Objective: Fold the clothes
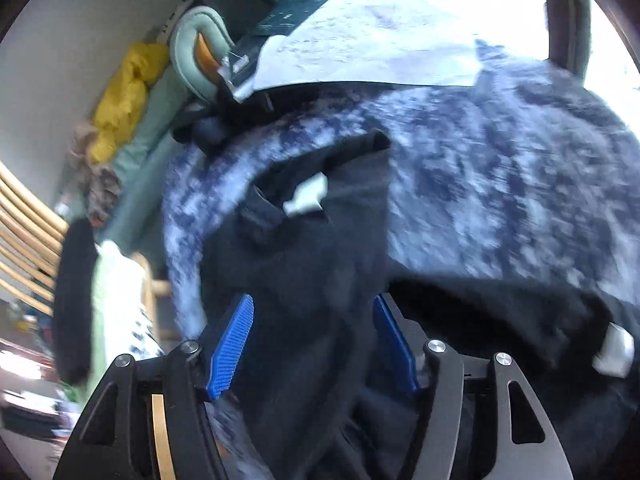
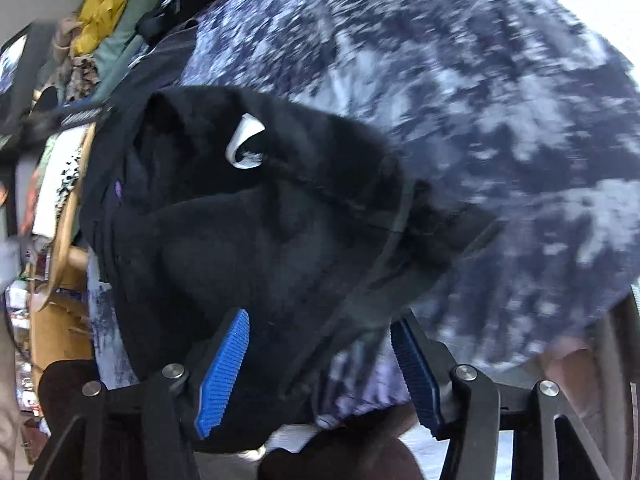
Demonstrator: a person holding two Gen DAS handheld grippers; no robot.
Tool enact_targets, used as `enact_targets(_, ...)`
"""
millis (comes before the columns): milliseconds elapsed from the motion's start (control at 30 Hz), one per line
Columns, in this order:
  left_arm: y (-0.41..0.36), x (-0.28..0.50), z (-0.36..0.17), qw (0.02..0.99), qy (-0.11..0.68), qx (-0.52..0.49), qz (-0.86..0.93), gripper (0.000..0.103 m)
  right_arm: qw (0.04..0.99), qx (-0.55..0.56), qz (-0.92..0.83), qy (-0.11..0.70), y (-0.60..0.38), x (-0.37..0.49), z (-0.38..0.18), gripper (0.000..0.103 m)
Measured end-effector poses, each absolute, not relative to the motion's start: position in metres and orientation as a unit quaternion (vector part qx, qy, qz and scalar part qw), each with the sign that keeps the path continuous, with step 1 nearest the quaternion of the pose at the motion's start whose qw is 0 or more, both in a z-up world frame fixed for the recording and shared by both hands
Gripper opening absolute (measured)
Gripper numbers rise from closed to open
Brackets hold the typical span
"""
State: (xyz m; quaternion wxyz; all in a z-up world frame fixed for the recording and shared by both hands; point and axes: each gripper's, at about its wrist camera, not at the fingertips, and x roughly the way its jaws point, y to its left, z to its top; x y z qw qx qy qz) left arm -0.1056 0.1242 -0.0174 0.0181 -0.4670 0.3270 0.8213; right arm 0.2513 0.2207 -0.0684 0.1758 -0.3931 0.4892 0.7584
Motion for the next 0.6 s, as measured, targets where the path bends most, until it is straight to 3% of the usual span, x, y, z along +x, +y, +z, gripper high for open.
enact_targets(133, 0.118, -0.128, -0.036, -0.011, 0.344, -0.483, 0.805, 0.064, 0.173, -0.380, 0.759, 0.499, 0.217, 0.240, -0.074, 0.062)
enact_targets(200, 0.114, -0.130, -0.042, -0.011, 0.344, -0.484, 0.804, 0.060, 0.182, -0.388, 0.762, 0.485, 0.214, 0.233, -0.074, 0.055)
enact_targets(233, 0.110, -0.129, -0.040, -0.013, 0.335, -0.478, 0.812, 0.053, 0.185, -0.392, 0.766, 0.475, 0.213, 0.231, -0.073, 0.045)
enact_targets(267, 0.107, -0.127, -0.037, -0.012, 0.322, -0.473, 0.820, 0.036, 0.185, -0.392, 0.772, 0.466, 0.213, 0.231, -0.070, 0.036)
enact_targets(300, 0.104, -0.126, -0.035, -0.011, 0.313, -0.473, 0.823, 0.019, 0.183, -0.391, 0.776, 0.460, 0.212, 0.231, -0.066, 0.018)
enact_targets(333, 0.102, -0.125, -0.033, -0.010, 0.307, -0.473, 0.826, 0.015, 0.184, -0.390, 0.779, 0.456, 0.212, 0.230, -0.064, 0.009)
enact_targets(433, 0.094, -0.122, -0.025, -0.008, 0.284, -0.471, 0.835, 0.009, 0.207, -0.393, 0.790, 0.422, 0.212, 0.226, -0.052, 0.005)
enact_targets(600, 0.069, -0.120, 0.020, 0.029, 0.167, -0.468, 0.867, 0.006, 0.258, -0.379, 0.806, 0.373, 0.218, 0.228, -0.028, 0.004)
